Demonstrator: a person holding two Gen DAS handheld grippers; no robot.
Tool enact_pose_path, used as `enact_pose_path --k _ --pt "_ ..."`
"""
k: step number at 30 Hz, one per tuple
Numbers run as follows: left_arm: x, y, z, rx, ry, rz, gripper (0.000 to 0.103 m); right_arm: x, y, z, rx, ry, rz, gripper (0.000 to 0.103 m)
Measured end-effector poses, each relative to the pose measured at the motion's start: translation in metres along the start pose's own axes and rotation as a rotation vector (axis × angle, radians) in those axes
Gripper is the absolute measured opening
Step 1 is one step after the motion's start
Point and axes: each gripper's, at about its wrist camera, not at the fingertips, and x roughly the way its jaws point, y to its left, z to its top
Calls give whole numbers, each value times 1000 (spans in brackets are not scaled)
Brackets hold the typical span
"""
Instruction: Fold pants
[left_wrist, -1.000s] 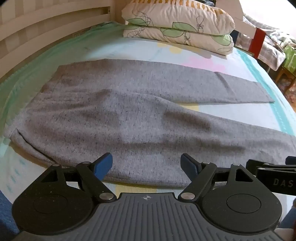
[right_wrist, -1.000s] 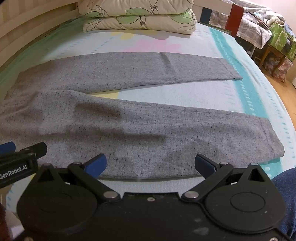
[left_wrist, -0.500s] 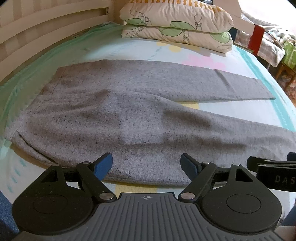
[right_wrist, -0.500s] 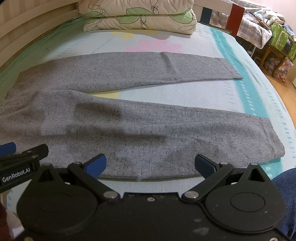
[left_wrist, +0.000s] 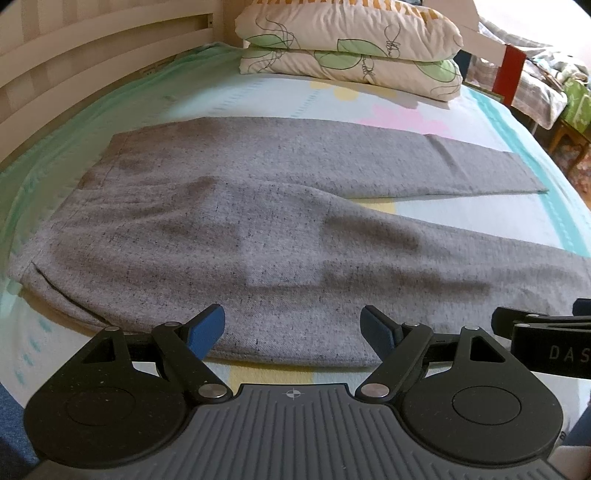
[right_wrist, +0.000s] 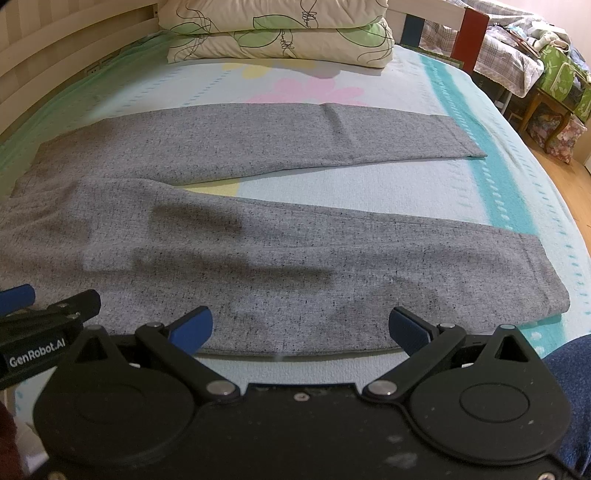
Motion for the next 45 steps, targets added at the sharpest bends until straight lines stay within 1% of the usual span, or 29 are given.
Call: enact_pose_path --k 28,30,32,35,38,40,41,42,44,45 --pt "1 -3 0 2 1 -1 79 -3 -1 1 2 1 3 103" --pt "0 -3 -1 1 2 -9 77 -4 -3 0 4 -1 3 103" --pt "0 -4 -2 7 5 -17 70 -5 -4 0 11 -9 5 103" --pt "2 -5 -4 21 18 -23 61 -10 -5 -2 26 -21 27 103" --pt "1 -5 -3 31 23 -25 60 -12 -8 -1 49 -33 59 102" --pt "0 -6 -2 38 21 -26 60 -14 -10 3 68 -37 88 94" --pt "0 -6 -2 41 21 -28 59 -13 -11 5 74 -30 107 87" --pt "1 -6 -2 41 27 -31 59 -12 -12 6 80 -16 125 83" --pt "4 -4 1 34 47 -47 54 -7 -15 11 91 15 156 79" --pt "5 -3 2 26 57 -56 53 -6 -16 13 94 18 169 72"
